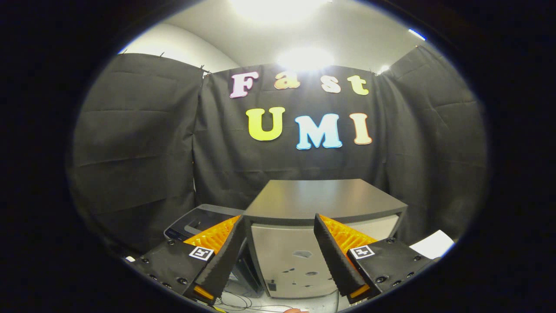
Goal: Put the clothes into the washing machine and then close the washing machine lid.
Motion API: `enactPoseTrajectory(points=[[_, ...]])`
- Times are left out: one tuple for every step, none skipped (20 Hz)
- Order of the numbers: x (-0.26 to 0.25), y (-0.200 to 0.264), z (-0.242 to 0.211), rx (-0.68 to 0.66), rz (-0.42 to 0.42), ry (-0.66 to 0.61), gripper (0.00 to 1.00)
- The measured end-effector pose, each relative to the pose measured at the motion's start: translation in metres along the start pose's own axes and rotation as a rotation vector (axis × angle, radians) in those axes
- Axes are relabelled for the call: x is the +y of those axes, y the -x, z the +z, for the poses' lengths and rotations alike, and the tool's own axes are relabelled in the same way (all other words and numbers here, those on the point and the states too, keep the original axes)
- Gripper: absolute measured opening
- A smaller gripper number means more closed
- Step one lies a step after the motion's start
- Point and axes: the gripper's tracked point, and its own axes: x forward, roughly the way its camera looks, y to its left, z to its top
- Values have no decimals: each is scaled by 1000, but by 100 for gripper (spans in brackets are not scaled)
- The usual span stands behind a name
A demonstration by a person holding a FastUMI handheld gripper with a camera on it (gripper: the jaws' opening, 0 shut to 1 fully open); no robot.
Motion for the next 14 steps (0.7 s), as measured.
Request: enactPoseTrajectory(points=[[-2,2,1,-4,-4,1,98],[-6,6,0,-10,-13,8,98],[-9,7,2,-17,-20,16,98],[-11,8,2,-22,-23,23,98],[-14,8,3,-27,-25,27,98],[-15,10,4,-31,-31,32,98],[-20,10,5,-40,-49,37,98],[-21,11,7,-49,-53,43,98],[-20,9,7,-56,-47,45,98],[-18,11,7,-56,-37,45,98],[-17,12,7,-54,-32,42,98],[-15,15,7,-53,-27,37,98],[-13,16,7,-52,-23,31,98],[-10,16,8,-57,-14,30,98]])
